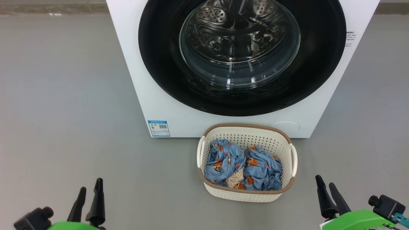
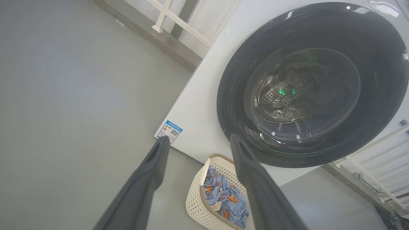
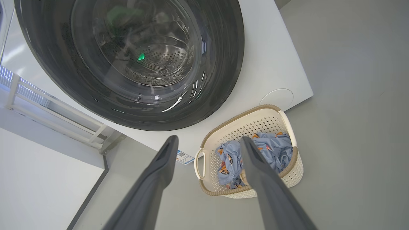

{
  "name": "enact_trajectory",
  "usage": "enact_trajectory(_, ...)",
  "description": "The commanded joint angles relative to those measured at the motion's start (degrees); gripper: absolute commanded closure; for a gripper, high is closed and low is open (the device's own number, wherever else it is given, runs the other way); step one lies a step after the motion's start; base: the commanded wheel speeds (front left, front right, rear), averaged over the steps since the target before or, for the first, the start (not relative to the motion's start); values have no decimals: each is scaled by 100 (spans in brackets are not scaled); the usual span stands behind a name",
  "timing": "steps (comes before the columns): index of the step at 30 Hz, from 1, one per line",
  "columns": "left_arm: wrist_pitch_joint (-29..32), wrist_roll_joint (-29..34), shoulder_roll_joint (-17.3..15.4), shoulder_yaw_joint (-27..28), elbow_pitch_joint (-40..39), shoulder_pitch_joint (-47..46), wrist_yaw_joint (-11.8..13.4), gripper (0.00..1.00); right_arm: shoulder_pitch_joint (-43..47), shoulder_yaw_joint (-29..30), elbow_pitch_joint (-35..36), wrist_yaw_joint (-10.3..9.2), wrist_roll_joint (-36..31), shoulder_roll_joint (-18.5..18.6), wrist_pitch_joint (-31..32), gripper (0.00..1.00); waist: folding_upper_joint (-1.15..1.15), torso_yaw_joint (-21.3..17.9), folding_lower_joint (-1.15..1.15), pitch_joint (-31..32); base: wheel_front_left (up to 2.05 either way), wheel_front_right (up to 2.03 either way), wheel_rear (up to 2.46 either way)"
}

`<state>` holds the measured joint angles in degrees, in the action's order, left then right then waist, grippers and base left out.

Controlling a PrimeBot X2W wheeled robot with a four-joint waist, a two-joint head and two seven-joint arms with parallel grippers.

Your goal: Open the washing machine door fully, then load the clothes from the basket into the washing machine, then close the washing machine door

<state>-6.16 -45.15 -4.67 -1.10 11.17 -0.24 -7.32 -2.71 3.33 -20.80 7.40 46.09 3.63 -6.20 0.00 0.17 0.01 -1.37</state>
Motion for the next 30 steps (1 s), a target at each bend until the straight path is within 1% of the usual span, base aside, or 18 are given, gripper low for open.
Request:
enact_trajectory(1, -88, 209, -156, 109, -193, -181, -9, 0, -300, -116, 115, 6, -178, 59, -86, 0, 0, -5, -1, -1, 0, 0, 0)
enact_trajectory(14, -323, 1149, -250, -5, -275, -151, -12, 0, -329, -223, 73, 7, -1012, 114, -321, 0, 0, -33, -1, 40, 0, 0, 0)
enact_trajectory(30, -593, 2151, -374, -125, -369, -72, -14, 0, -317, -329, 50, 8, -1955, 179, -589, 0, 0, -64, -1, 85, 0, 0, 0)
